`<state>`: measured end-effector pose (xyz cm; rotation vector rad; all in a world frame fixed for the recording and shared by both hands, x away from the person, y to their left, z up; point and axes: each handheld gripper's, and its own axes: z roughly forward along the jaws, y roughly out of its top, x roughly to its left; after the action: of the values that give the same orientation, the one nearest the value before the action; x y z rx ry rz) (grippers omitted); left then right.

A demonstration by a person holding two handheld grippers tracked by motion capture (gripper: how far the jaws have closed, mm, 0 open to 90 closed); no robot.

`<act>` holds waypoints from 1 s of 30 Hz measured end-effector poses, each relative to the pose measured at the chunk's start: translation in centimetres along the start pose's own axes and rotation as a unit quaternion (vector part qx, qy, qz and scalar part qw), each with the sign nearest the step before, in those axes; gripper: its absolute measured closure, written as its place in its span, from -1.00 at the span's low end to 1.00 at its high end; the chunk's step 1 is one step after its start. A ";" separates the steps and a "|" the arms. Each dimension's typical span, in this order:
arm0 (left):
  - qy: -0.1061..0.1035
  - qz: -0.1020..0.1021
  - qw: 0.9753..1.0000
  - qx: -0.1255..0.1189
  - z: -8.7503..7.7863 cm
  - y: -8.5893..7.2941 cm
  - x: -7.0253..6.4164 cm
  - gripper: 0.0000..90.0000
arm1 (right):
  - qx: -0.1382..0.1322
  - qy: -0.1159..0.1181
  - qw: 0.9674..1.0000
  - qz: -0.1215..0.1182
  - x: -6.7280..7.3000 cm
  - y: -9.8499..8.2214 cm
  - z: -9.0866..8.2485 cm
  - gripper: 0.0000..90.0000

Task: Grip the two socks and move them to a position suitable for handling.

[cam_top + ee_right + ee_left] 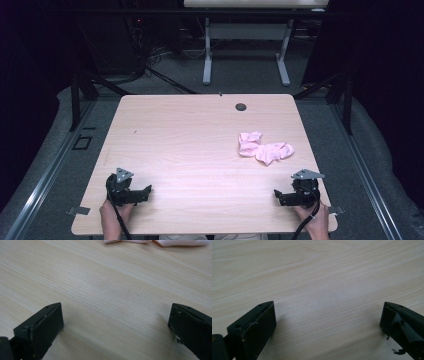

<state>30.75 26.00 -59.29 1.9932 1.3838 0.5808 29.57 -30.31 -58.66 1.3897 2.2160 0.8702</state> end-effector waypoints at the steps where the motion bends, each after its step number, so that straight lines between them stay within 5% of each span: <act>1: 0.000 0.000 1.000 0.000 0.0 0.0 0.0 -0.99 | 0.000 0.001 1.000 0.001 0.0 0.1 0.0 -1.00; 15: 0.001 0.000 1.000 -0.001 0.0 0.0 0.0 -0.99 | 0.048 0.018 0.999 0.000 -1.4 4.5 -0.1 -1.00; 30: 0.001 0.000 1.000 0.000 0.0 0.0 0.0 -0.98 | 0.065 0.022 0.998 0.011 -3.8 9.2 1.6 -1.00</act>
<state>30.72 25.97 -59.28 1.9921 1.3856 0.5835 38.31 -30.28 -53.65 1.4700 2.3326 0.7832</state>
